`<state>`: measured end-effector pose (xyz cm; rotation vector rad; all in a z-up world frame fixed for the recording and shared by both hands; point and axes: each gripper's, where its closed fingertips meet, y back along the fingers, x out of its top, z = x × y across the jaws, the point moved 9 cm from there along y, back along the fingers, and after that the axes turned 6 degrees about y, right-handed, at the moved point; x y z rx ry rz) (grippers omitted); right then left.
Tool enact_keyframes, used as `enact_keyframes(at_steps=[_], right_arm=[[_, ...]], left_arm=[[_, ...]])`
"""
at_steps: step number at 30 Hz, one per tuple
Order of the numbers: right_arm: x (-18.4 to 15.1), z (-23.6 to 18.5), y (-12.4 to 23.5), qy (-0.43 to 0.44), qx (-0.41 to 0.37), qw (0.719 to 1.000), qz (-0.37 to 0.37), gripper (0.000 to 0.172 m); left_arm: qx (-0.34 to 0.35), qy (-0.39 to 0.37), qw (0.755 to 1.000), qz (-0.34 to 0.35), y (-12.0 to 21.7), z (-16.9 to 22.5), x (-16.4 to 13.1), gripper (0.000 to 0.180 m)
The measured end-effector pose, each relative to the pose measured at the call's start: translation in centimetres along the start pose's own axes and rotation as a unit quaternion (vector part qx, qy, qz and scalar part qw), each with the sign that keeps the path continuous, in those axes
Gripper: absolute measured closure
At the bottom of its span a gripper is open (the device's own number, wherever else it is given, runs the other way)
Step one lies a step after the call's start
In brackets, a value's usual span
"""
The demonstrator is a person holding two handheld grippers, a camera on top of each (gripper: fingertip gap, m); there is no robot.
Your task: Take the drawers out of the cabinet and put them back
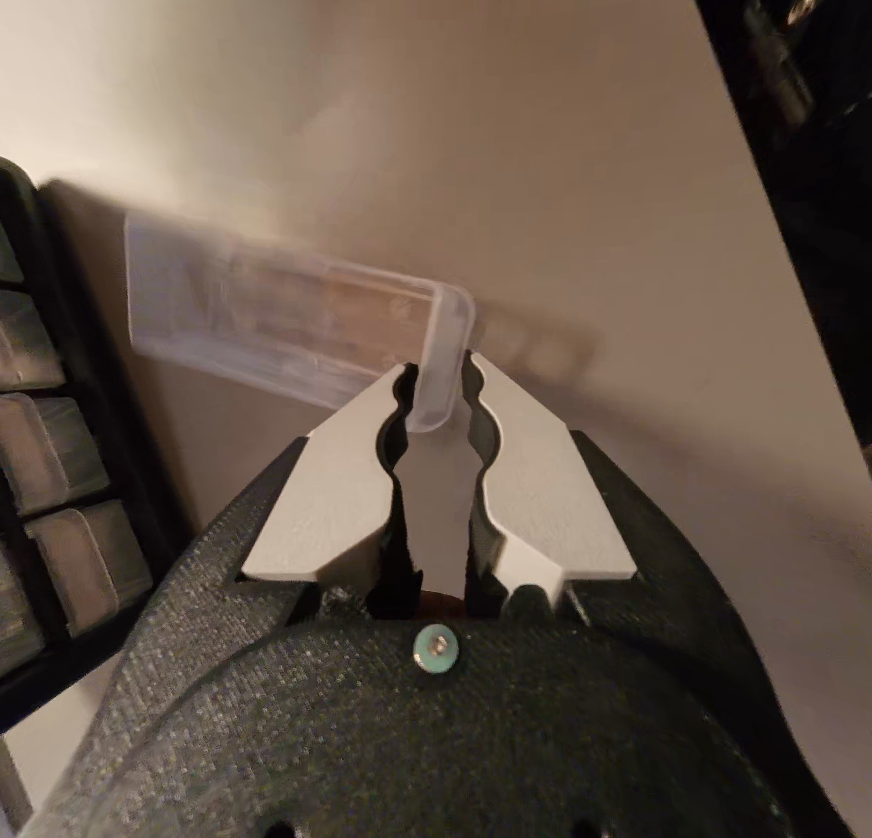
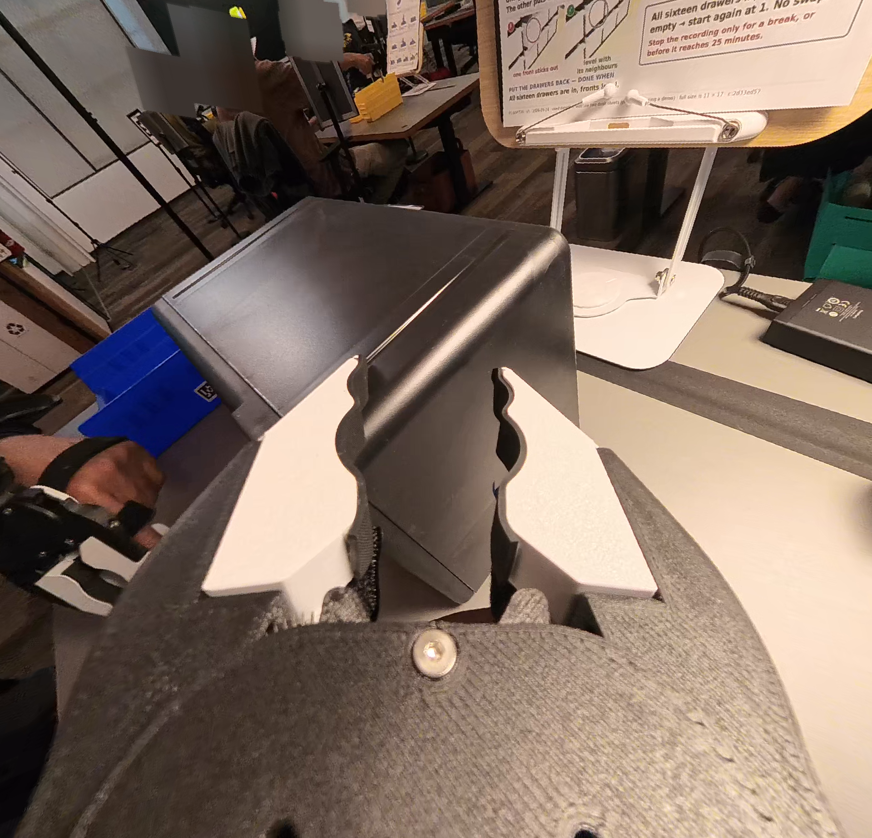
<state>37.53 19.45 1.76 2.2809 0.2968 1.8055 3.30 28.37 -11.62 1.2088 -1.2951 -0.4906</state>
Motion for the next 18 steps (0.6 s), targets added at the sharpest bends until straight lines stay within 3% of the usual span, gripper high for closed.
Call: enact_keyframes(at_steps=[9, 18], right_arm=[[0.0, 0.0, 0.0, -0.001, 0.0, 1.0, 0.001, 0.116], [0.0, 0.0, 0.0, -0.003, 0.003, 1.0, 0.002, 0.115]], left_arm=[[-0.019, 0.071, 0.986, 0.152, 5.4, -2.0, 3.8, 0.166], [-0.041, 0.133, 0.983, 0.121, 7.3, -7.4, 8.1, 0.166]])
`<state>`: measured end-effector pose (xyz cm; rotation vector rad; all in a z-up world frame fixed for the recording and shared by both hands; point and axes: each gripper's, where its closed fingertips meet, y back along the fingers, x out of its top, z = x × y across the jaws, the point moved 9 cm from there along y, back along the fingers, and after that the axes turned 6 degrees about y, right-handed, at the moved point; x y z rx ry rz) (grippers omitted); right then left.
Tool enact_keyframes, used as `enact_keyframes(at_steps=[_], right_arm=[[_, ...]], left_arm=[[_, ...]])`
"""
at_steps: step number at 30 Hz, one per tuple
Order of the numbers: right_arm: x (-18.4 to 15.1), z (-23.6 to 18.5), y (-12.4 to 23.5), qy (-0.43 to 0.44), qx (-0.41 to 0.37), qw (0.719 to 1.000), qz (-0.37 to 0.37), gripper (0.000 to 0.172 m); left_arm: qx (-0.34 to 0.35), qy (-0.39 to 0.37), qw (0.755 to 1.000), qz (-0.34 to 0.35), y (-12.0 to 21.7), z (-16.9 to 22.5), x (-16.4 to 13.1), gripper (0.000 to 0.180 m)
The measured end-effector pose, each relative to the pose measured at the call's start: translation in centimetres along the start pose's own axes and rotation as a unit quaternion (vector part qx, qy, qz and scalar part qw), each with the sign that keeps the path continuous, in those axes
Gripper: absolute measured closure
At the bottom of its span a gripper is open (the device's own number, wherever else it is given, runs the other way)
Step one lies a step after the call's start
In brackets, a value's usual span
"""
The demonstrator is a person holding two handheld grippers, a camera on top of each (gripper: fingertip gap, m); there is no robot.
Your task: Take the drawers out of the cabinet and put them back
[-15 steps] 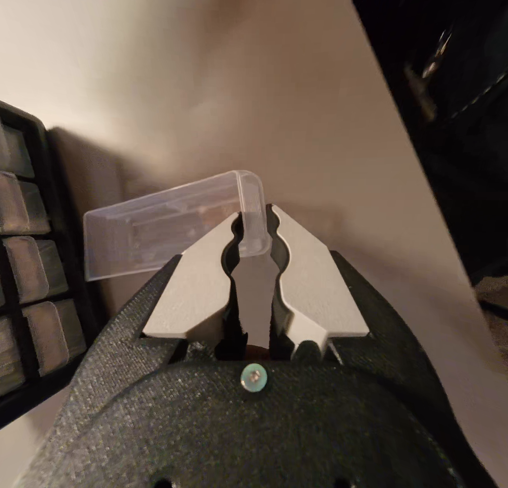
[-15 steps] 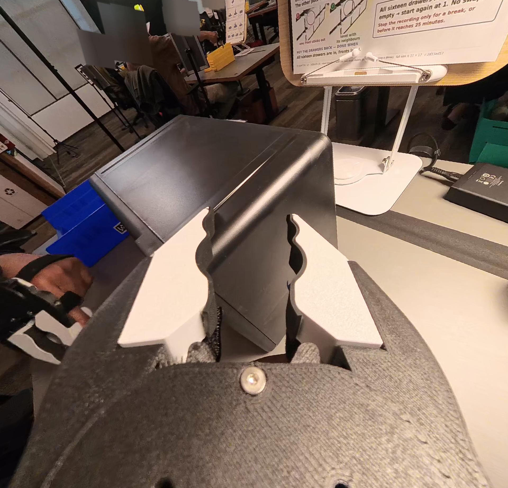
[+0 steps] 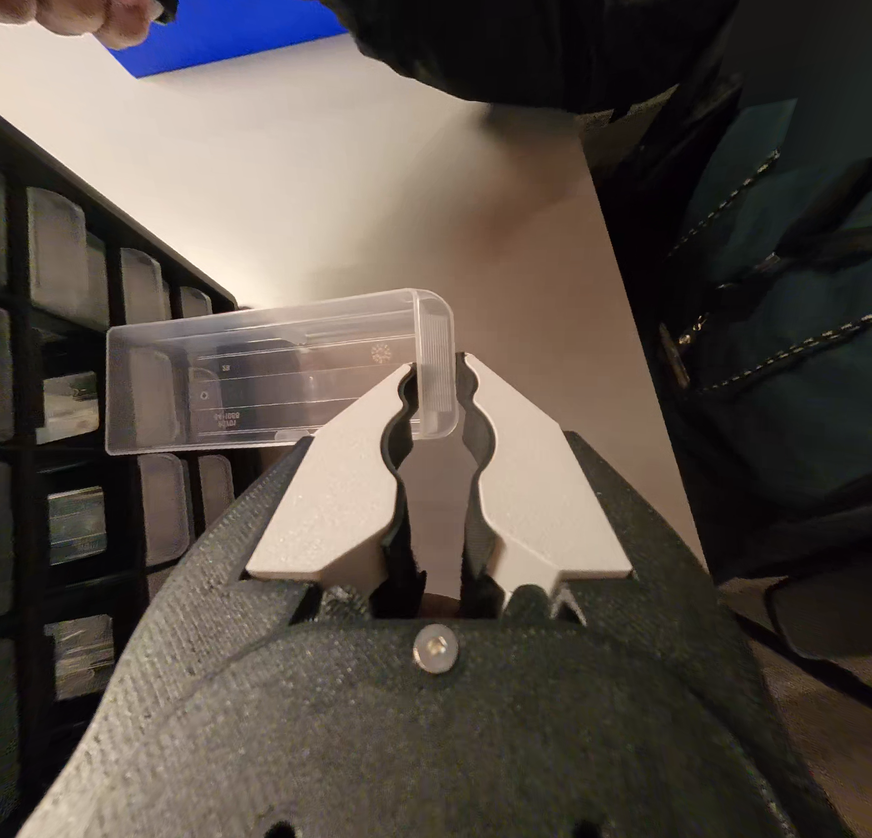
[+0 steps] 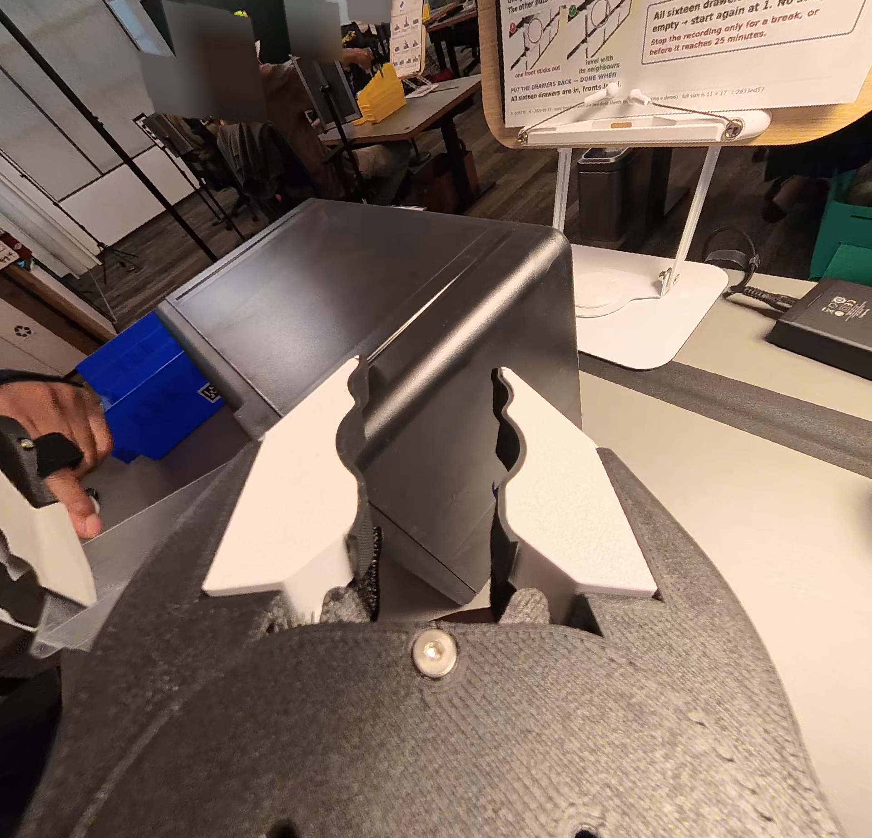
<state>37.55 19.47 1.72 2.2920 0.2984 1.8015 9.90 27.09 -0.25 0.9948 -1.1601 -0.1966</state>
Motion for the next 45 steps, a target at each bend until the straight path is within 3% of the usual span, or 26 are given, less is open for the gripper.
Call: enact_keyframes(at_steps=[6, 15, 18, 21, 24, 27, 32, 35, 39, 45], right_arm=[[0.0, 0.0, 0.0, -0.002, 0.004, 1.0, 0.001, 0.116], [0.0, 0.1, -0.1, -0.005, 0.008, 1.0, 0.002, 0.116], [0.0, 0.1, -0.1, -0.004, 0.007, 1.0, 0.002, 0.117], [0.0, 0.0, 0.0, -0.003, 0.005, 1.0, 0.002, 0.117], [0.0, 0.0, 0.0, -0.004, 0.006, 1.0, 0.002, 0.118], [0.0, 0.0, 0.0, -0.003, 0.007, 1.0, 0.002, 0.118], [0.0, 0.0, 0.0, -0.004, 0.008, 1.0, 0.002, 0.118], [0.0, 0.0, -0.1, -0.004, 0.008, 1.0, 0.002, 0.118], [0.0, 0.0, 0.0, -0.003, 0.007, 1.0, 0.002, 0.119], [0.0, -0.1, 0.0, 0.0, 0.006, 1.0, 0.002, 0.12]], left_arm=[[-0.015, 0.036, 0.999, 0.003, 0.3, -2.6, 2.0, 0.166], [0.057, 0.004, 0.998, -0.033, -0.8, -3.6, 1.9, 0.165], [0.139, -0.017, 0.988, -0.059, -2.0, -4.4, 1.1, 0.164], [0.206, -0.025, 0.977, -0.038, -2.5, -5.0, 1.0, 0.161], [0.333, -0.041, 0.941, -0.033, -2.3, -6.1, 0.7, 0.155], [0.39, -0.052, 0.919, -0.038, -2.2, -6.0, -0.1, 0.149], [0.389, -0.098, 0.916, 0.019, -1.5, -3.6, -0.5, 0.155], [0.324, -0.096, 0.94, 0.044, -2.3, -2.5, -0.6, 0.165], [0.33, -0.054, 0.942, 0.038, -3.5, -5.0, -0.8, 0.171], [0.365, 0.017, 0.93, 0.042, -4.7, -8.8, -0.5, 0.162]])
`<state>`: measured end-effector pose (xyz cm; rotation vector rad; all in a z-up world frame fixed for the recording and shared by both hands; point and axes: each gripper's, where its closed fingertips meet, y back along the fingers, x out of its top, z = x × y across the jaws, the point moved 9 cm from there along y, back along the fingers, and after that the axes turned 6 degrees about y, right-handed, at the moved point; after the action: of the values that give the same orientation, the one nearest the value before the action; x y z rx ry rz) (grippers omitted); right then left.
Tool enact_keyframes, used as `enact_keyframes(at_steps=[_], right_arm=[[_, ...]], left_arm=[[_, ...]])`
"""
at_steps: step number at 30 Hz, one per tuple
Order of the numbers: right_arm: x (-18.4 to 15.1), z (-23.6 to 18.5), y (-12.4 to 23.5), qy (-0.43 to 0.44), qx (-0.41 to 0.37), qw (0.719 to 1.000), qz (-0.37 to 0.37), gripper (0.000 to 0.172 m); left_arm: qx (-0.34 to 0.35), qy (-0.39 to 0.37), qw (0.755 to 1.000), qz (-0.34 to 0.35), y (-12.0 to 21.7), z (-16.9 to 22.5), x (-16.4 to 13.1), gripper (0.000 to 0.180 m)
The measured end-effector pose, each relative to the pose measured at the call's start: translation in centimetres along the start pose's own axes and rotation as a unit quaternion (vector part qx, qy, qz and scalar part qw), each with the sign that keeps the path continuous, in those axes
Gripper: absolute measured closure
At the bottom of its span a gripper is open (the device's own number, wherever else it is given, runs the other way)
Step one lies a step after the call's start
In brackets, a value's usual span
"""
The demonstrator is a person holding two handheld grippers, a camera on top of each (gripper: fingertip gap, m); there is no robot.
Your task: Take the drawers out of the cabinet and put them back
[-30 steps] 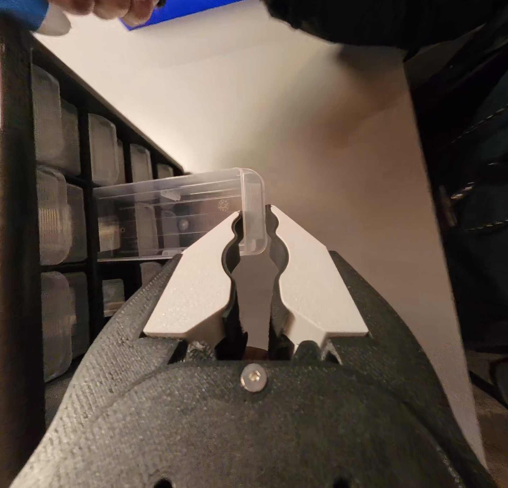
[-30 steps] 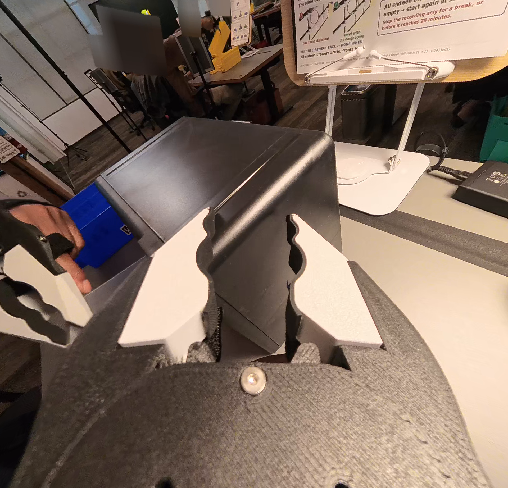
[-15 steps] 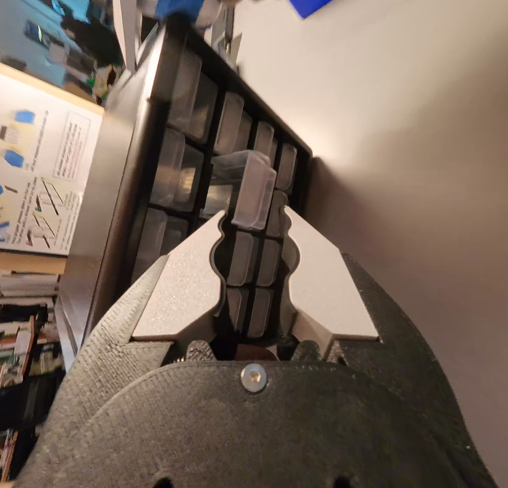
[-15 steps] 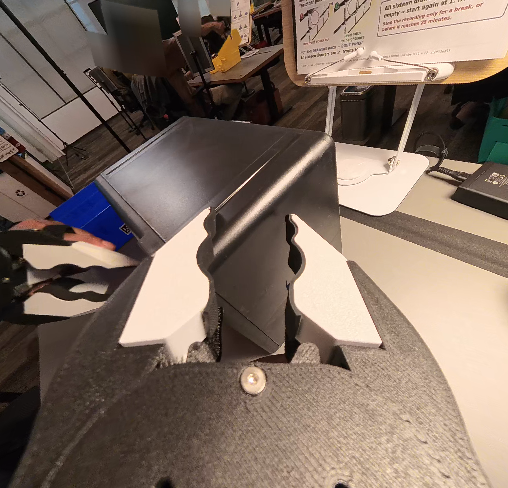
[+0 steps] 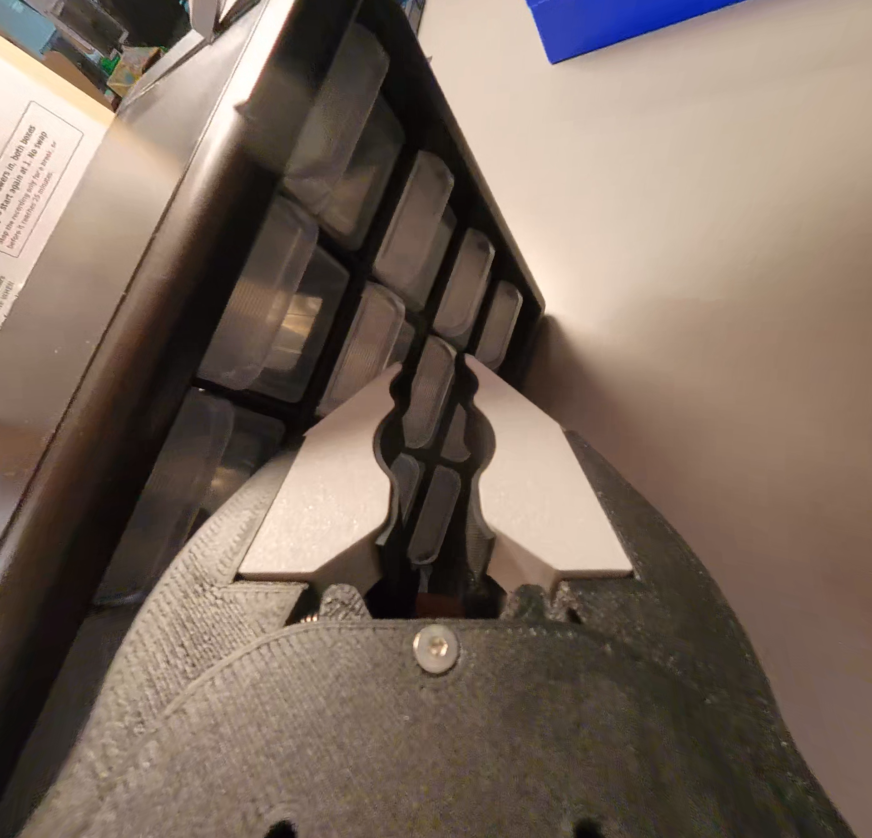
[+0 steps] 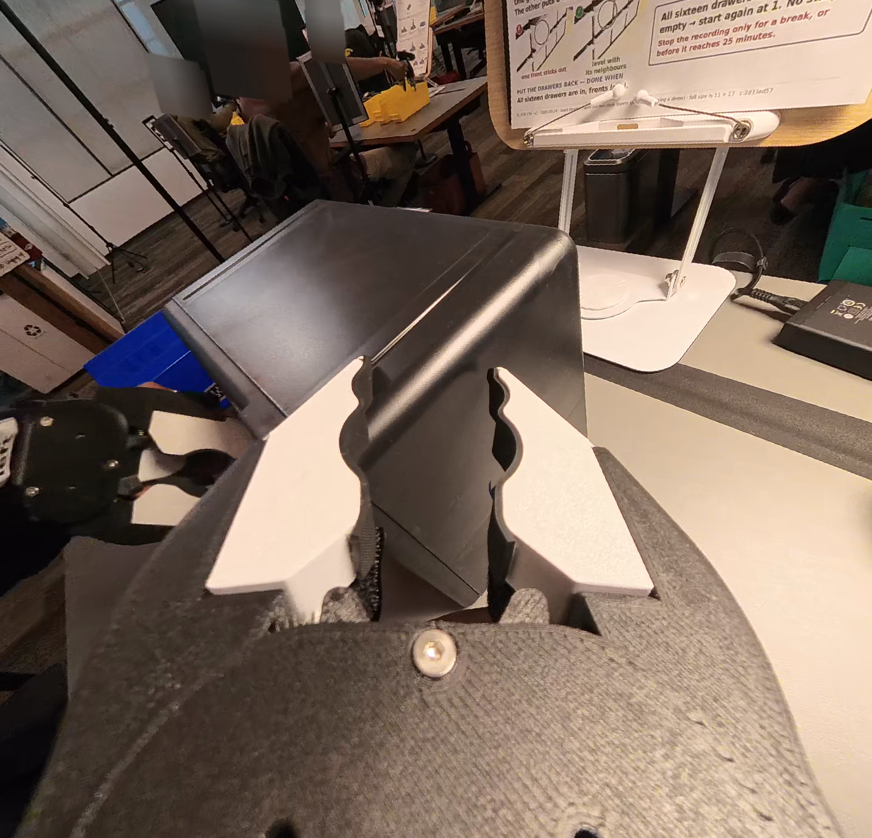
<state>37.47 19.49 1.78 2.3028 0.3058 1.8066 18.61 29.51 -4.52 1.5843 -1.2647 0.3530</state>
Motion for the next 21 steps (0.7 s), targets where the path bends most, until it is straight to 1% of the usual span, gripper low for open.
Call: enact_keyframes(at_steps=[3, 5, 8, 11, 14, 18, 21], right_arm=[[0.0, 0.0, 0.0, 0.002, 0.0, 1.0, 0.0, 0.12], [0.0, 0.0, 0.0, 0.001, 0.002, 1.0, 0.0, 0.12], [0.0, 0.0, 0.0, -0.001, 0.003, 1.0, 0.001, 0.12], [0.0, 0.0, 0.0, -0.001, 0.003, 1.0, 0.001, 0.119], [0.0, 0.0, 0.0, -0.001, 0.003, 1.0, 0.0, 0.12], [0.0, 0.0, 0.0, 0.0, 0.0, 1.0, -0.001, 0.12], [0.0, 0.0, 0.0, 0.002, -0.002, 1.0, -0.001, 0.119]], left_arm=[[-0.012, 0.012, 1.0, 0.014, 0.4, 0.5, -0.4, 0.152], [-0.027, 0.015, 0.999, 0.023, 1.6, 1.0, -0.8, 0.148], [-0.037, 0.019, 0.999, 0.031, 4.8, 1.0, -1.9, 0.145], [-0.012, 0.036, 0.999, 0.016, 9.0, -1.0, -4.0, 0.141], [0.029, 0.075, 0.996, -0.023, 13.9, -4.3, -7.0, 0.135], [0.098, 0.106, 0.983, -0.113, 20.5, -8.9, -12.4, 0.132], [0.107, 0.135, 0.966, -0.193, 24.3, -10.8, -17.1, 0.13]])
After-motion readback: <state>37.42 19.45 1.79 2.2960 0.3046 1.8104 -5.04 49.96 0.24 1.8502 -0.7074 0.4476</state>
